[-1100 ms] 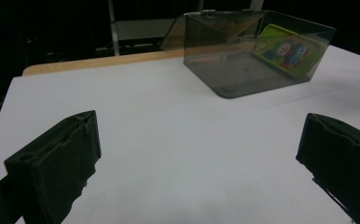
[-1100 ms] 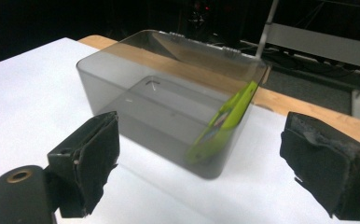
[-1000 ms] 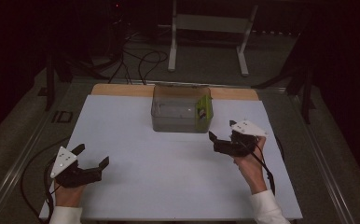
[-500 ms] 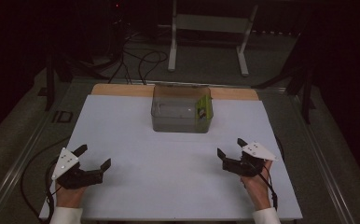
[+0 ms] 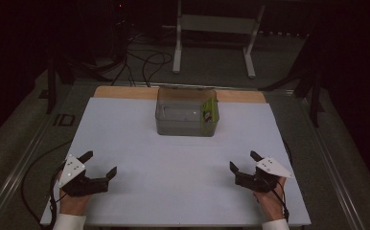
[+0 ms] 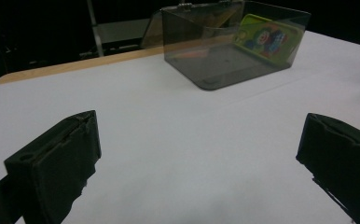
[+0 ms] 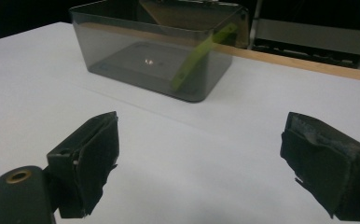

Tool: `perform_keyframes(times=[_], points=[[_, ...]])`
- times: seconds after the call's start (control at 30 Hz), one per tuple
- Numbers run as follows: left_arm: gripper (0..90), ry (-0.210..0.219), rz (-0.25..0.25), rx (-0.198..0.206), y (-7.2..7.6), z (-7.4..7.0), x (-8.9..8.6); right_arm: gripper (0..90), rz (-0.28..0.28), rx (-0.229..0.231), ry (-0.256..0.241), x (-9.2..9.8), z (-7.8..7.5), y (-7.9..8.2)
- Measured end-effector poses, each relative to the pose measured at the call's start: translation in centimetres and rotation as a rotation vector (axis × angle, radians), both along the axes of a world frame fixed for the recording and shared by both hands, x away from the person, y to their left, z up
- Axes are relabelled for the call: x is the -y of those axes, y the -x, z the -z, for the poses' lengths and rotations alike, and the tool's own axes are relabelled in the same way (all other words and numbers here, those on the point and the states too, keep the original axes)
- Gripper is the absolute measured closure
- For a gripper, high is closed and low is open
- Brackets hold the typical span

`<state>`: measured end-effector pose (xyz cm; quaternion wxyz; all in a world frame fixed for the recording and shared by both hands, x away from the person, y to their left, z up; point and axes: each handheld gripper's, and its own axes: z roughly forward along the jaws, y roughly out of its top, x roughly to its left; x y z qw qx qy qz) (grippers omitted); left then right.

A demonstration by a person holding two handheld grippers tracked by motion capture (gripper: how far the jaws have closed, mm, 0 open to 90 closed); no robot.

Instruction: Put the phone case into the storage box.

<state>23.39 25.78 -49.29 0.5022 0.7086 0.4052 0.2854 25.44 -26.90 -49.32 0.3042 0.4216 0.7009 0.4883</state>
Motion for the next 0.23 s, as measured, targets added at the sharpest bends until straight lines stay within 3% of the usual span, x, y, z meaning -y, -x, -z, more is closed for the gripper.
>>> perform_keyframes(times=[0.23], points=[[0.0,-0.013,-0.001,-0.005,0.01,0.16,0.19,11.1,0.011,-0.003,-0.017,0.34,0.12,0.39]])
